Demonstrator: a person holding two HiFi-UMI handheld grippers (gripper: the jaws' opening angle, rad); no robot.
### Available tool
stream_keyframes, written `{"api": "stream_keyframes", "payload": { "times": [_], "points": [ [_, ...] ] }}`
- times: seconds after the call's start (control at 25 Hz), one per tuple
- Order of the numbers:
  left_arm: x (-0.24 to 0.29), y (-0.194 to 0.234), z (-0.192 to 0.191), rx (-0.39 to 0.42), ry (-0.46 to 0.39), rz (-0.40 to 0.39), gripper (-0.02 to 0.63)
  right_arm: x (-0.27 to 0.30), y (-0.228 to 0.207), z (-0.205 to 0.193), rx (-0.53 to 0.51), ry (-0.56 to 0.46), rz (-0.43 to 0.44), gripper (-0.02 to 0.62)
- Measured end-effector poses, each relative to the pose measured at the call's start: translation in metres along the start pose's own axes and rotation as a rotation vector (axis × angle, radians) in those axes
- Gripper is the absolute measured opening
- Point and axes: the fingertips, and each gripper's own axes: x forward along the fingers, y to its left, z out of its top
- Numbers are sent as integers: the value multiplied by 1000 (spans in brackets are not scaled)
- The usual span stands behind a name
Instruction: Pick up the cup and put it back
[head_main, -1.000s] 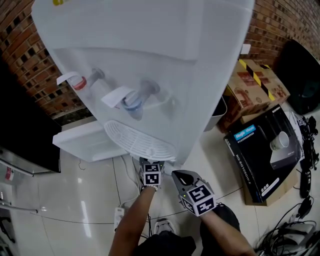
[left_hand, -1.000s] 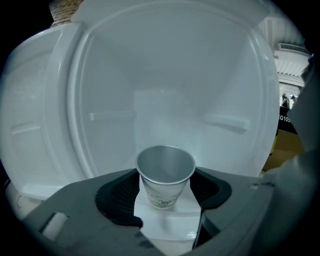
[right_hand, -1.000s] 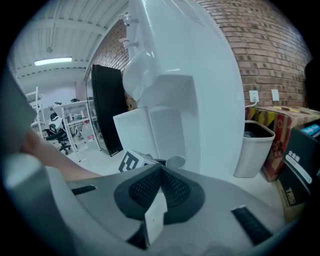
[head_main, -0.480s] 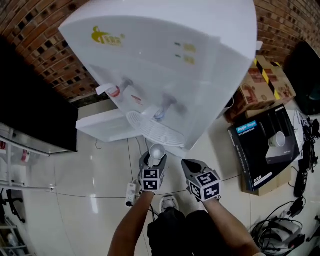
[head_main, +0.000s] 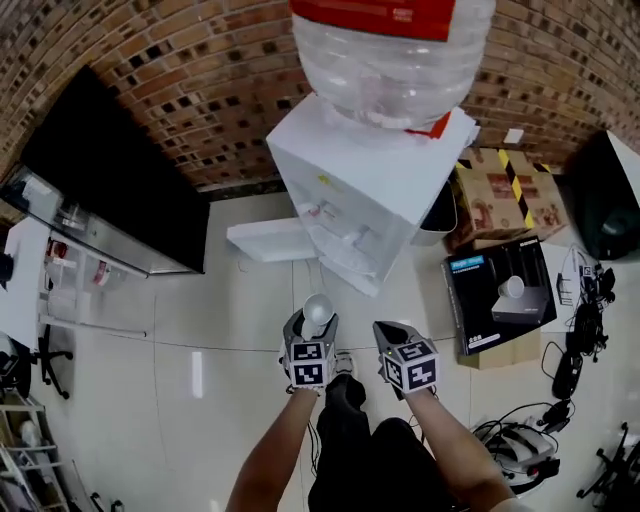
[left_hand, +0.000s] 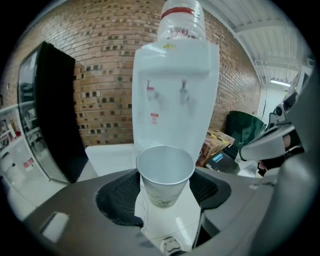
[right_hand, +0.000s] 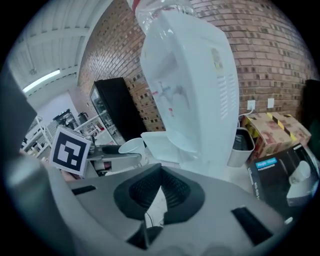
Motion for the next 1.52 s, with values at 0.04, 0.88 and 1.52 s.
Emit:
{"api": "stream_keyframes", "payload": {
  "times": [0.04,0.88,1.52],
  "points": [
    [-22,-6,9,-15,-1,6,314,-19,8,8,-8,4,1,11],
    [-378,-95,75,-219,-59,71,314,-296,151,34,-96,3,66,11],
    [-484,-122,99,-153,-200,-51,314,-399,252,39,-122,-159,3,11]
  ]
}}
